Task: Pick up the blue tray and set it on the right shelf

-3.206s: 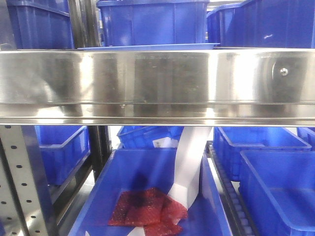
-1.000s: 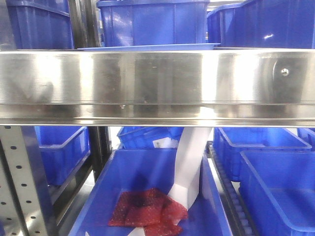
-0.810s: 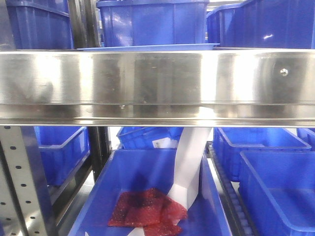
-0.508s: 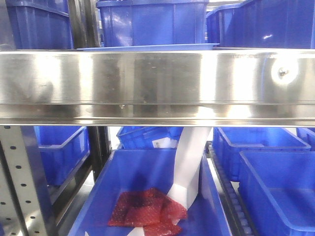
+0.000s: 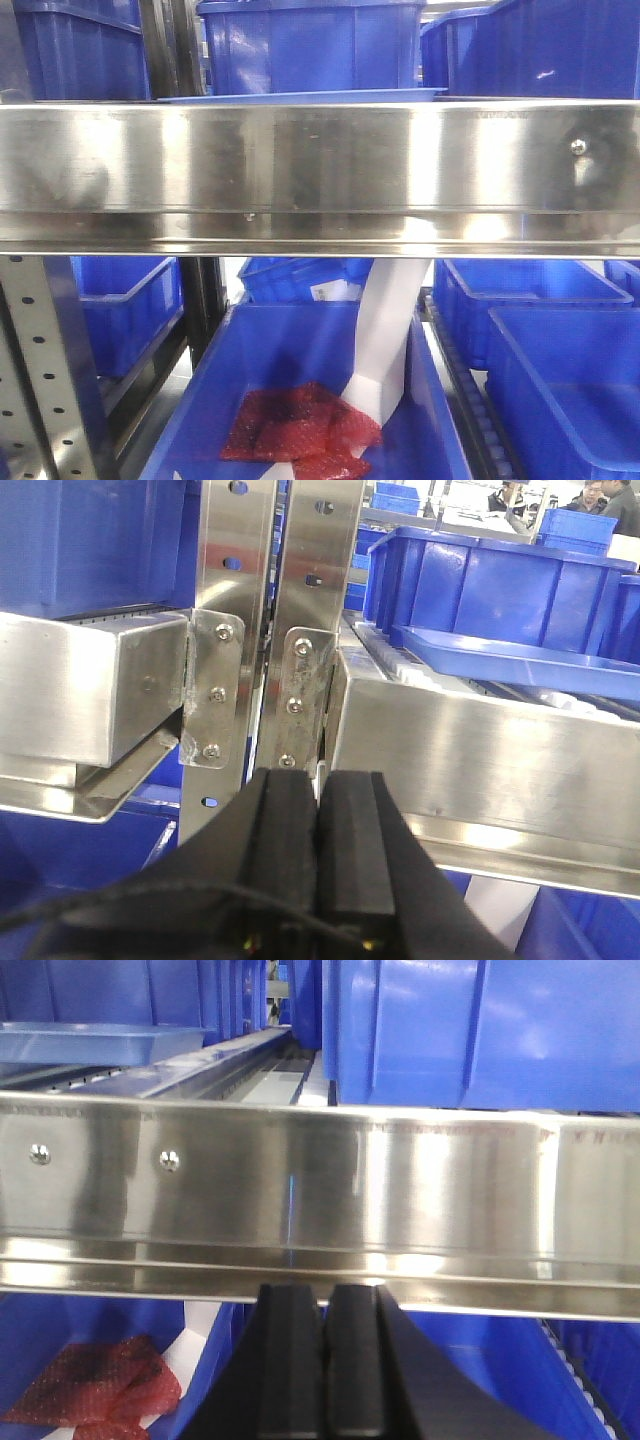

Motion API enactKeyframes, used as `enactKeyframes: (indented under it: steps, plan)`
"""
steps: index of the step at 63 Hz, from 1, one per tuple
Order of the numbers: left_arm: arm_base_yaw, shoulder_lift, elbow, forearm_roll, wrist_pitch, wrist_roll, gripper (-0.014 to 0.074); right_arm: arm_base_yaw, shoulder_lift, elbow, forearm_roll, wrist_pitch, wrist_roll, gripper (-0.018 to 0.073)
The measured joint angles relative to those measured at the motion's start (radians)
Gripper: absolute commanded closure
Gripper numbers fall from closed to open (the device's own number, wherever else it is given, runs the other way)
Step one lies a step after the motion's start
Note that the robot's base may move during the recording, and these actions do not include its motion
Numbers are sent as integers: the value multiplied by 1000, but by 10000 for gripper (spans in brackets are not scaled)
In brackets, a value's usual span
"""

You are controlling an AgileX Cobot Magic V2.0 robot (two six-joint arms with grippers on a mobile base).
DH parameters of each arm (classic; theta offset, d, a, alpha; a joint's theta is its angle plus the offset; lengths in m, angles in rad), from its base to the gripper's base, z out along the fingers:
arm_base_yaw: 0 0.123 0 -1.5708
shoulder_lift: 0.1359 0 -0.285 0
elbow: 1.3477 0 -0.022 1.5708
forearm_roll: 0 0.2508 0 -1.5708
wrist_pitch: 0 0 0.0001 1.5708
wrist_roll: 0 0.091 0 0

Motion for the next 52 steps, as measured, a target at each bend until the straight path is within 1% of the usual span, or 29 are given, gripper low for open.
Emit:
enactKeyframes:
  steps: [52]
  plan:
    - [0,0,0,0,0,0,629,0,-2,0,1,-4,-2,505]
